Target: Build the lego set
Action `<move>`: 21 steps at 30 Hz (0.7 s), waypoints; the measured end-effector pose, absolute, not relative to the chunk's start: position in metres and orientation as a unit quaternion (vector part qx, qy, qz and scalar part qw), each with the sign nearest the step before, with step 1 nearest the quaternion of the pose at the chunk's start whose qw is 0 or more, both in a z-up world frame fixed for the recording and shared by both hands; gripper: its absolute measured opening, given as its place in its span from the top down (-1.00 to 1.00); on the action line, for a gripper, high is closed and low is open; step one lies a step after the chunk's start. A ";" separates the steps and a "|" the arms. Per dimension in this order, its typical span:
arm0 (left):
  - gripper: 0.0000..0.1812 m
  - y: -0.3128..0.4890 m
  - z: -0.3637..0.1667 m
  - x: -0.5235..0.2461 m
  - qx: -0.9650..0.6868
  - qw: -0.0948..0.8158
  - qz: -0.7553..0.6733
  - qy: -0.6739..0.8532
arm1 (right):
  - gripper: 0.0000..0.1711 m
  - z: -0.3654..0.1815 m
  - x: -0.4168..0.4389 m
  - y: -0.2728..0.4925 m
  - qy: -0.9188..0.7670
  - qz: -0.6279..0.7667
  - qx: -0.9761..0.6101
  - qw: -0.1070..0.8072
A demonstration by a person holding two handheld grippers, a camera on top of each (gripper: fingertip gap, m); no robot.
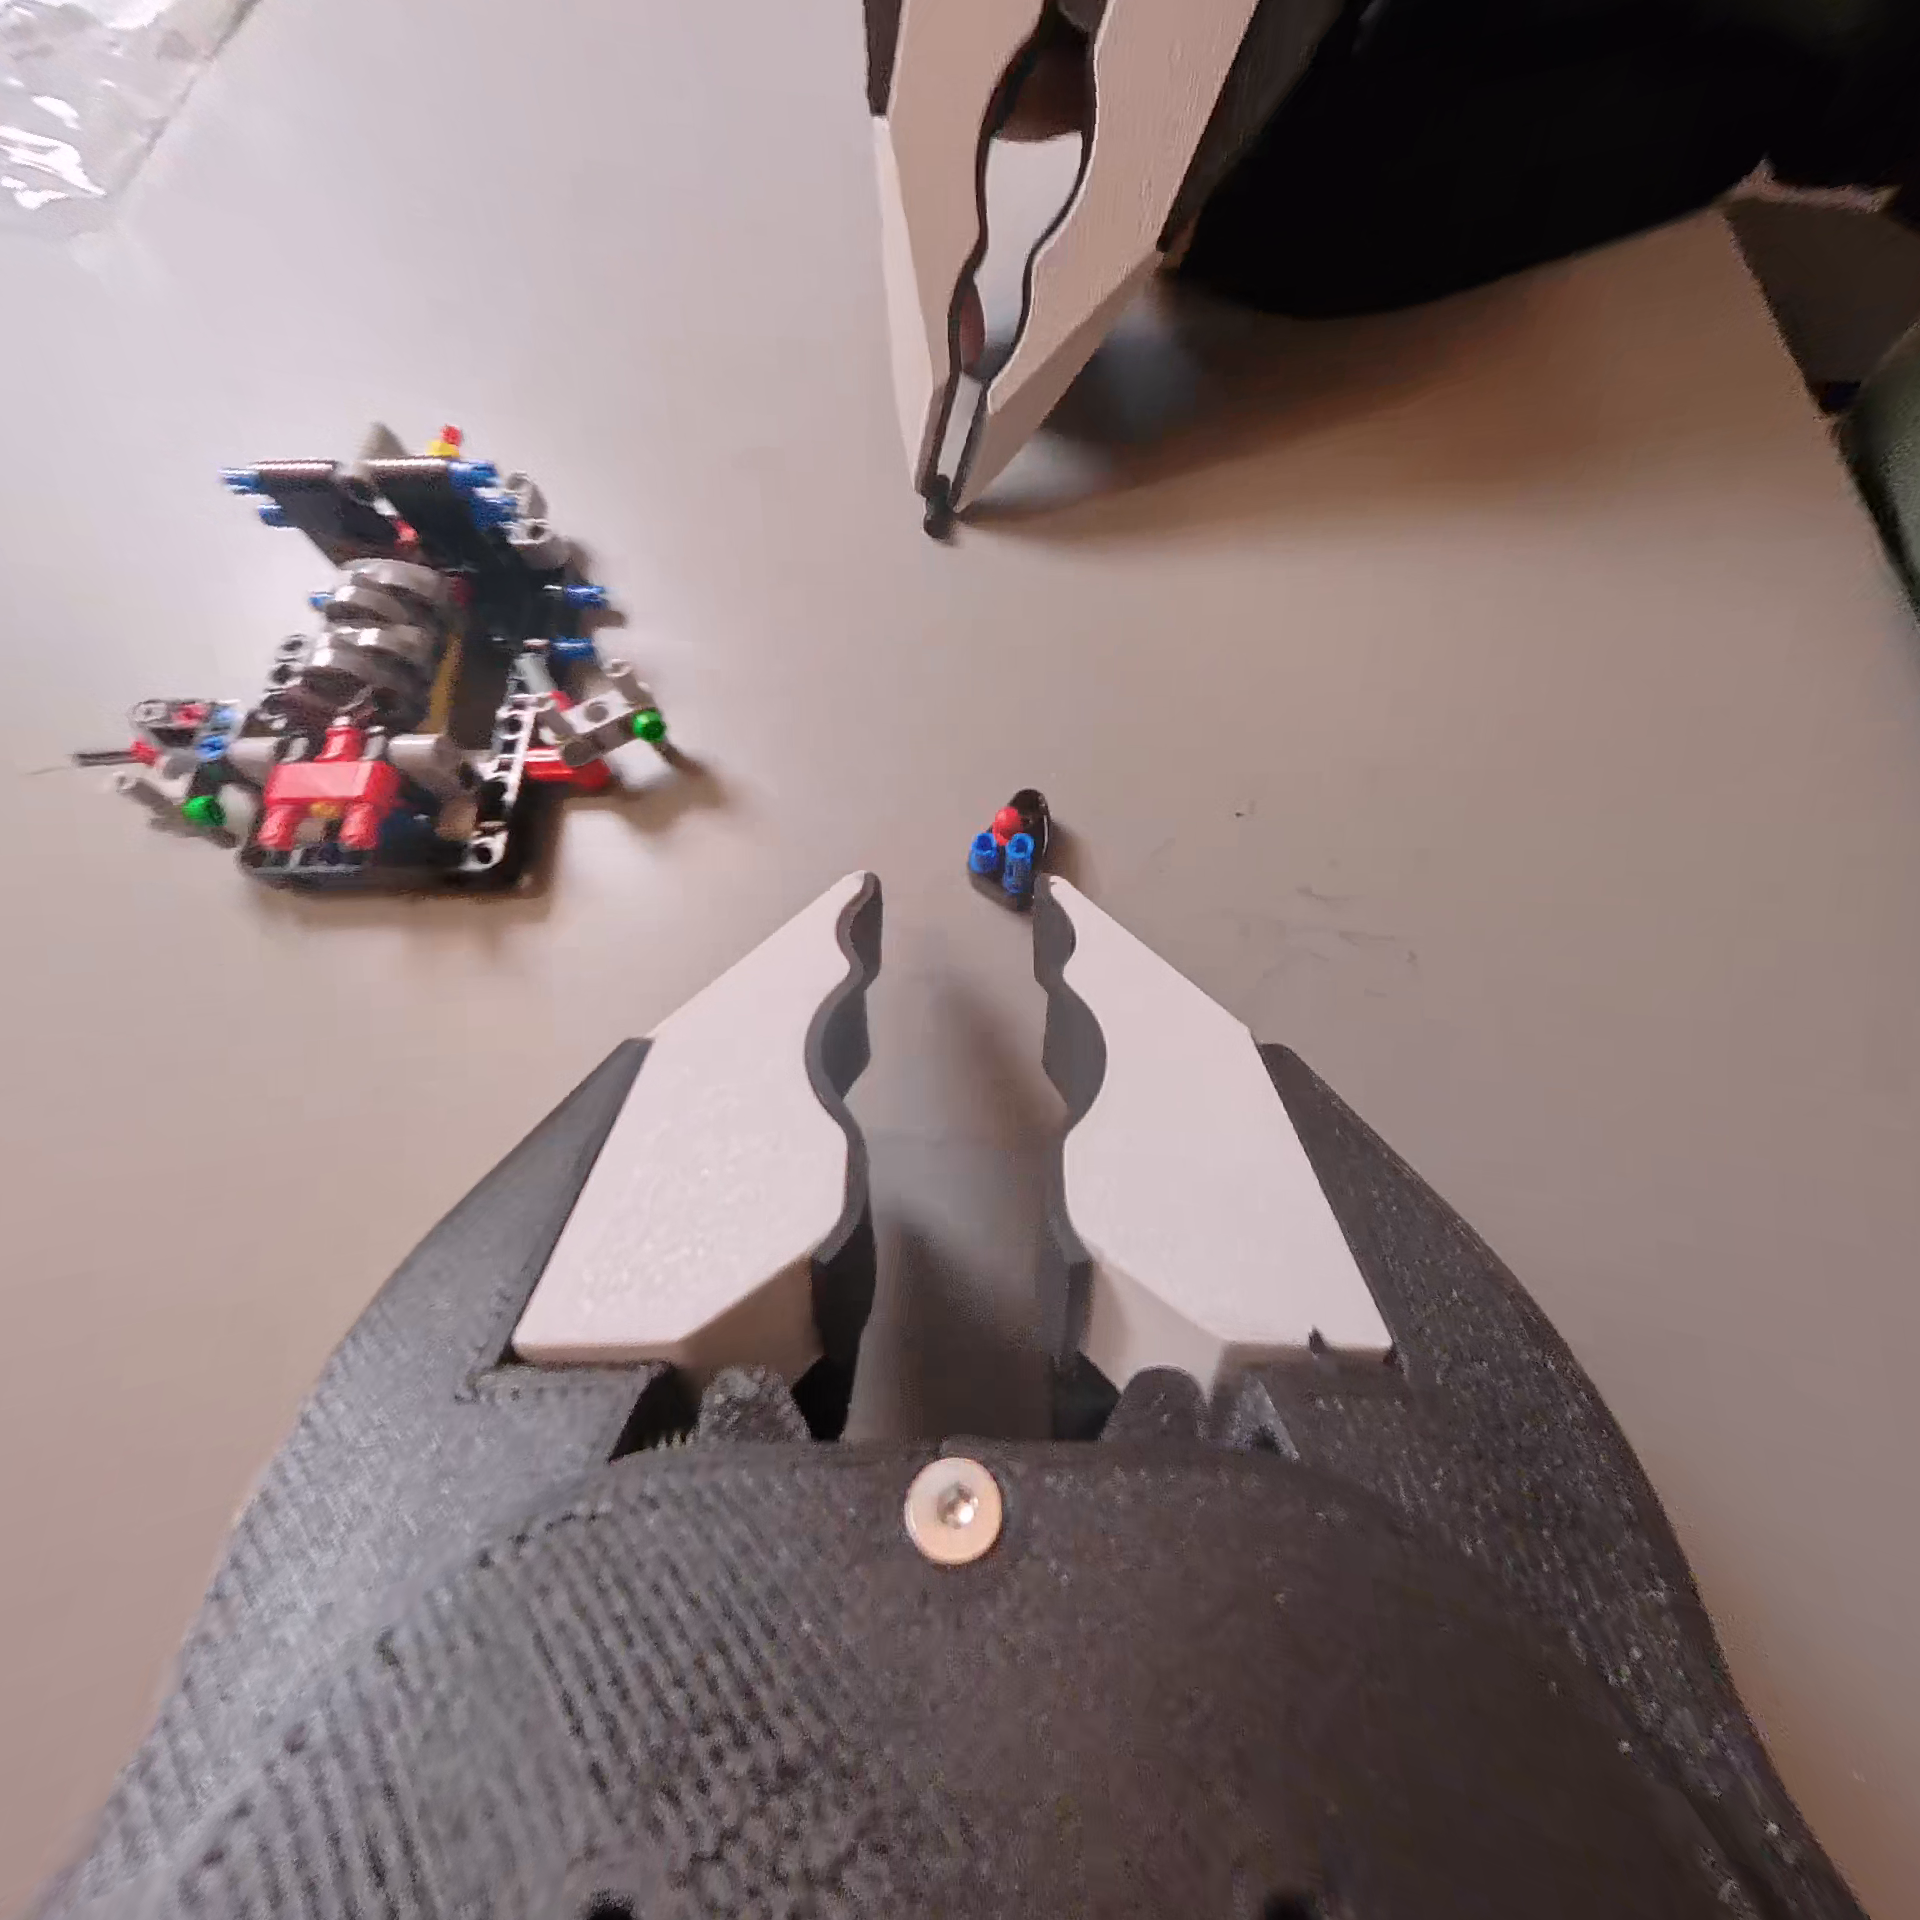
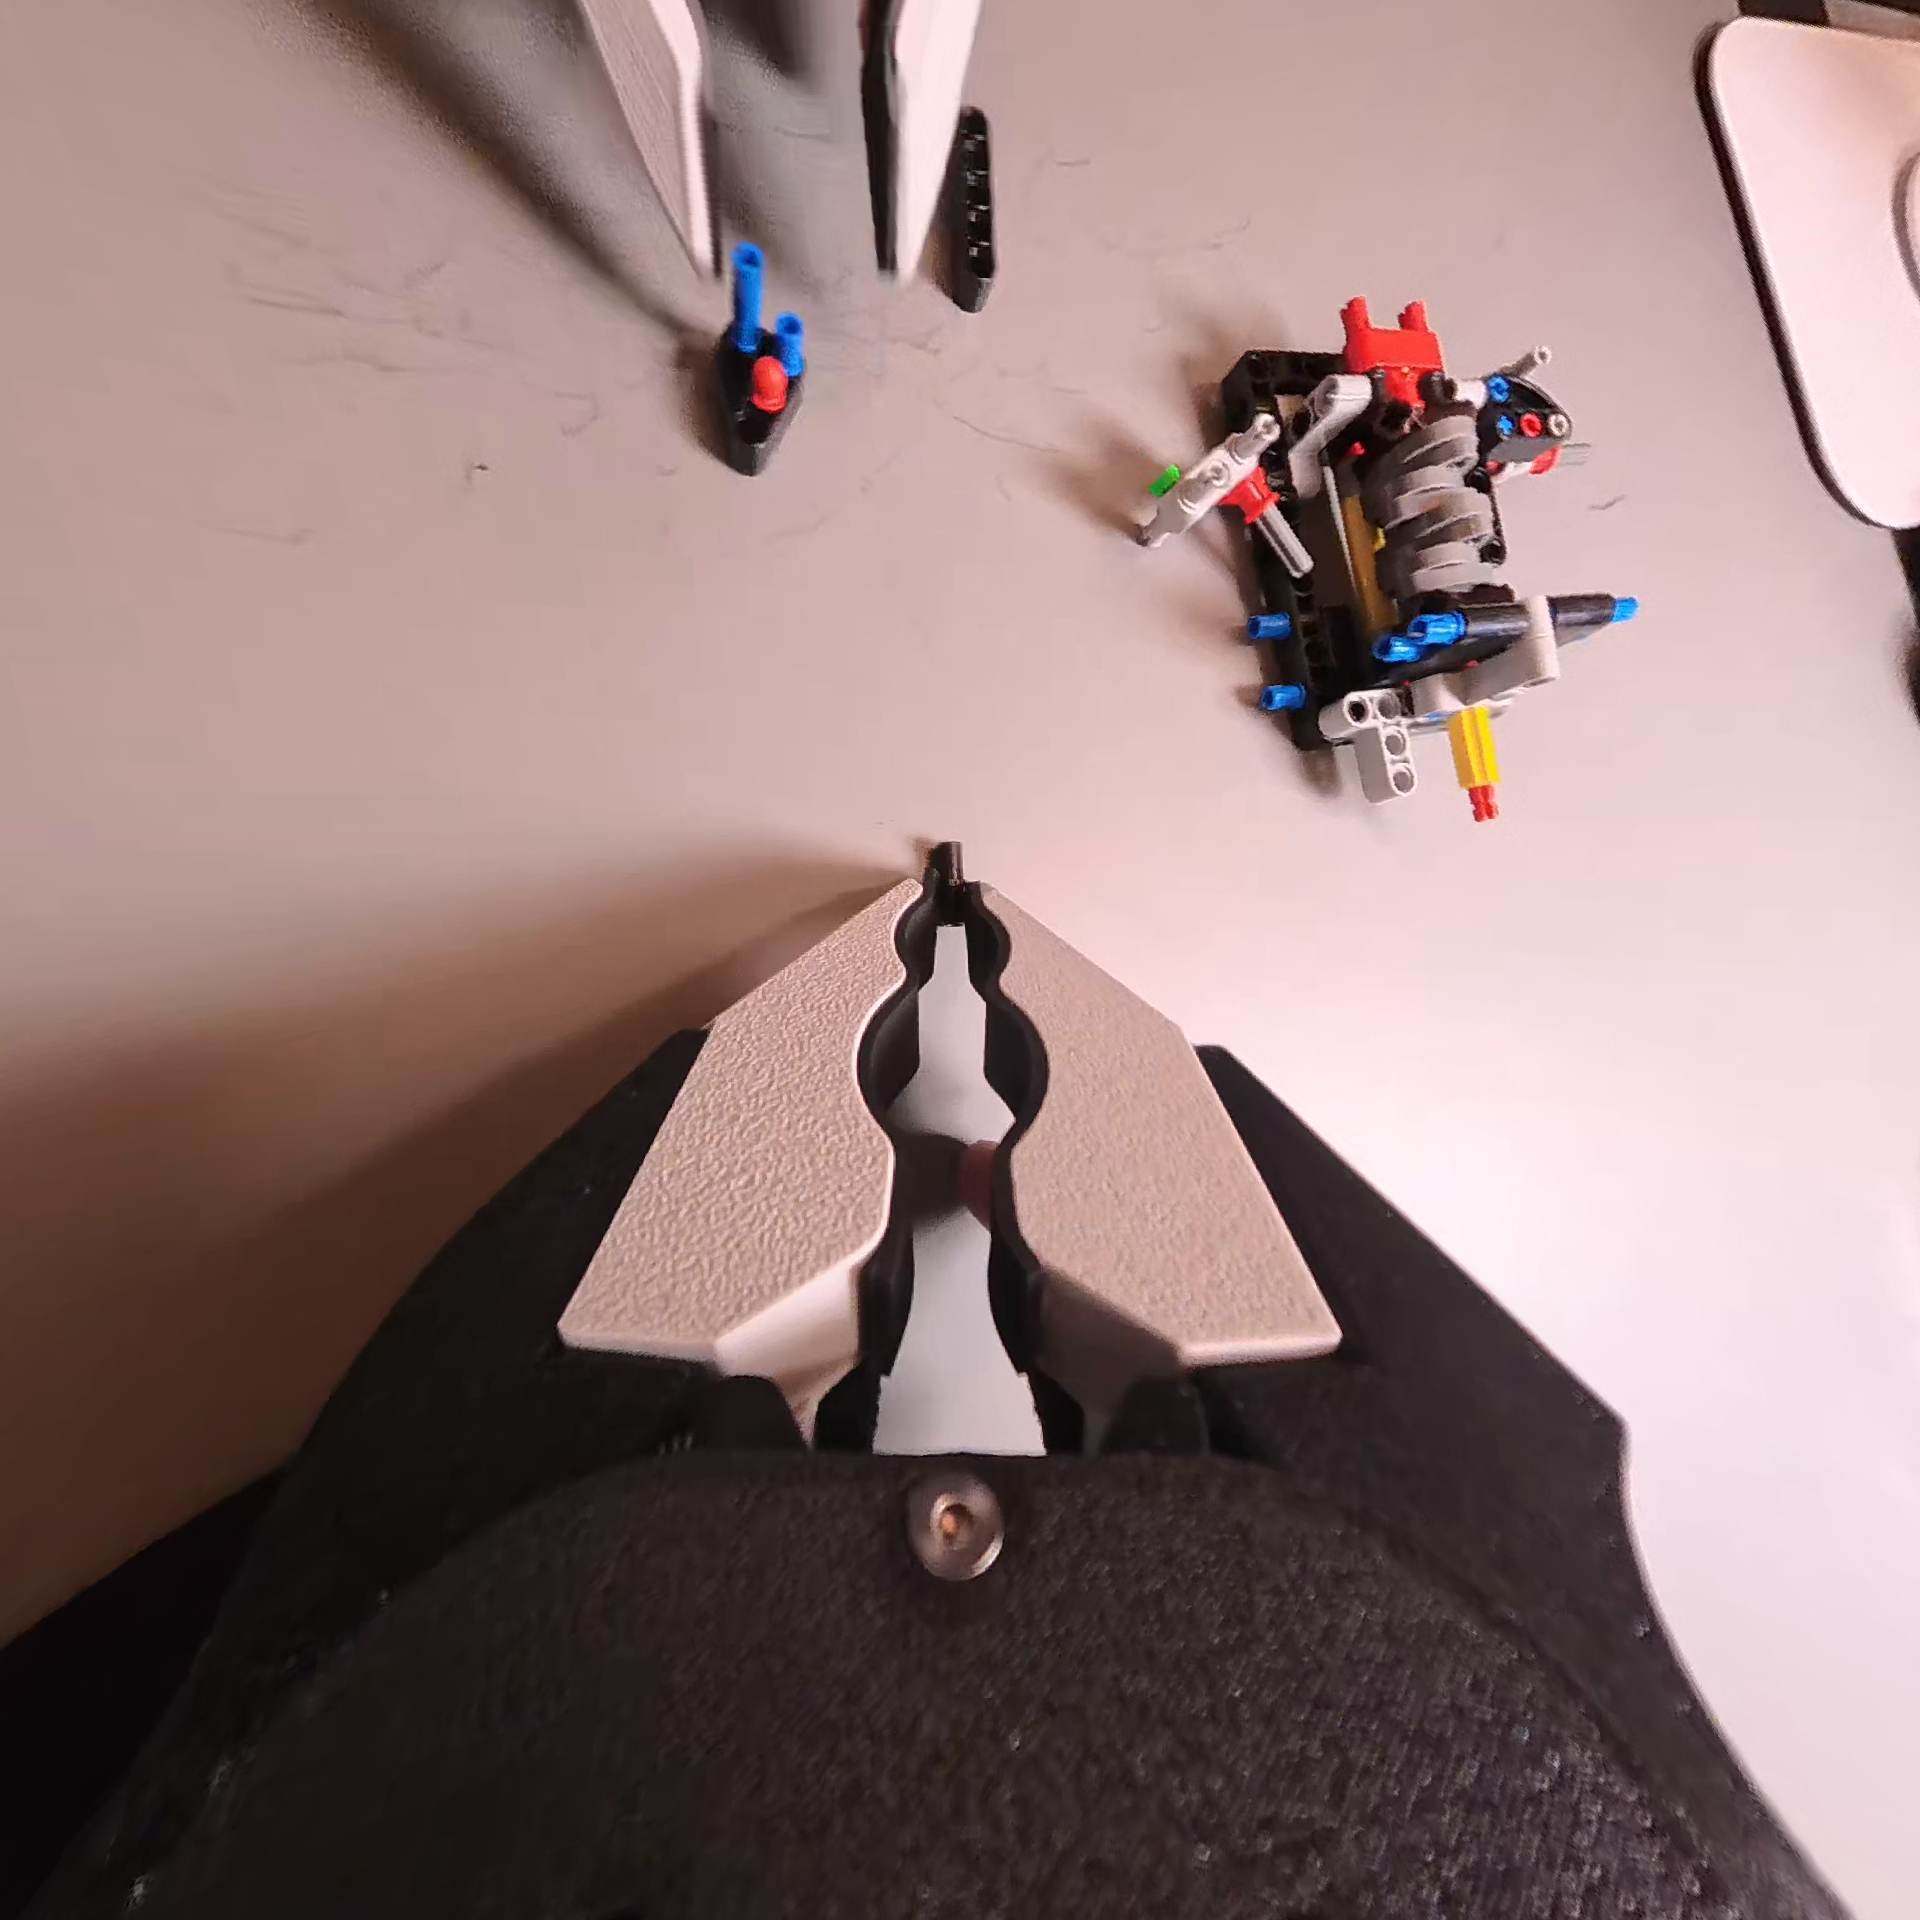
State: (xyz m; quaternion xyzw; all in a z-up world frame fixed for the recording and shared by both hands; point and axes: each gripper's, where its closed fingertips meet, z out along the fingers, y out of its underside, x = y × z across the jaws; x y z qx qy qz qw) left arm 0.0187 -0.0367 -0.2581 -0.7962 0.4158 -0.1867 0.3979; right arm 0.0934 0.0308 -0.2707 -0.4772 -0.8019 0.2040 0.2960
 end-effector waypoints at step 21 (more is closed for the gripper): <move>0.93 -0.019 -0.271 -0.036 -0.848 0.392 -0.097 0.344 | 0.72 -0.223 0.067 0.016 -0.744 0.334 -0.431 0.387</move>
